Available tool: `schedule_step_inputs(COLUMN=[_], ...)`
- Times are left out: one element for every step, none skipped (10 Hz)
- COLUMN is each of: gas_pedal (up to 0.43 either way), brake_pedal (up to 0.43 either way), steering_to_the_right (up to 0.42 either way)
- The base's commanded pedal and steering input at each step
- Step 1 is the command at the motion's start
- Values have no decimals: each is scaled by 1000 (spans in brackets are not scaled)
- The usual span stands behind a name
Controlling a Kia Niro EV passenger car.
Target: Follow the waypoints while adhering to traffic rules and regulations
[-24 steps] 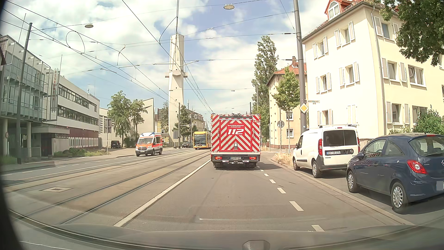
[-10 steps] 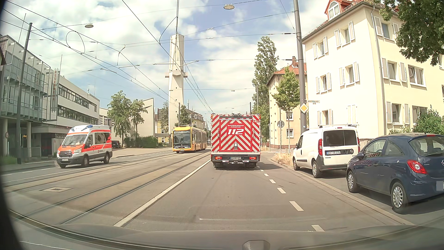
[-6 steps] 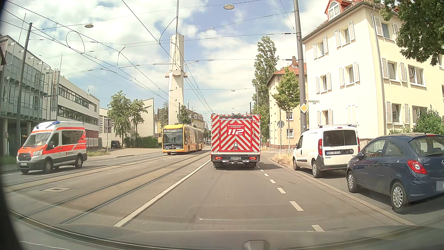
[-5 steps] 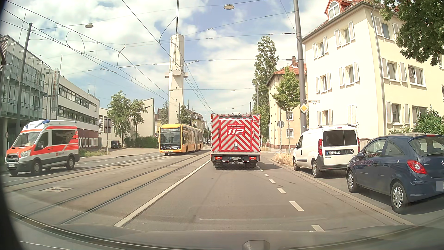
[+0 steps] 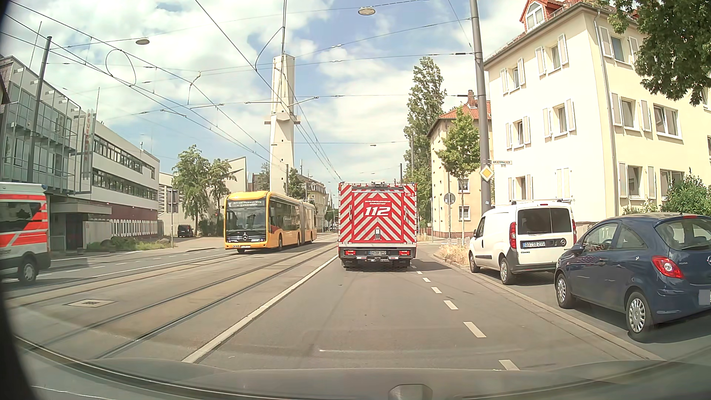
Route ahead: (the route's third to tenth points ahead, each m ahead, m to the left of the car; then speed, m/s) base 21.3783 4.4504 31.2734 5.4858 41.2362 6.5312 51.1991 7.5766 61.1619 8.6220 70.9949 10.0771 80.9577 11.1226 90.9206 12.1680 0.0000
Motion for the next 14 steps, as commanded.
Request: schedule_step_inputs(gas_pedal=[0,0,0,0,0,0,0,0,0,0,0,0,0,0], brake_pedal=[250,250,250,250,250,250,250,250,250,226,171,24,24,30], steering_to_the_right=[-7,-6,-7,-7,-7,-7,-7,-7,-7,-7,-7,-7,-6,-7])
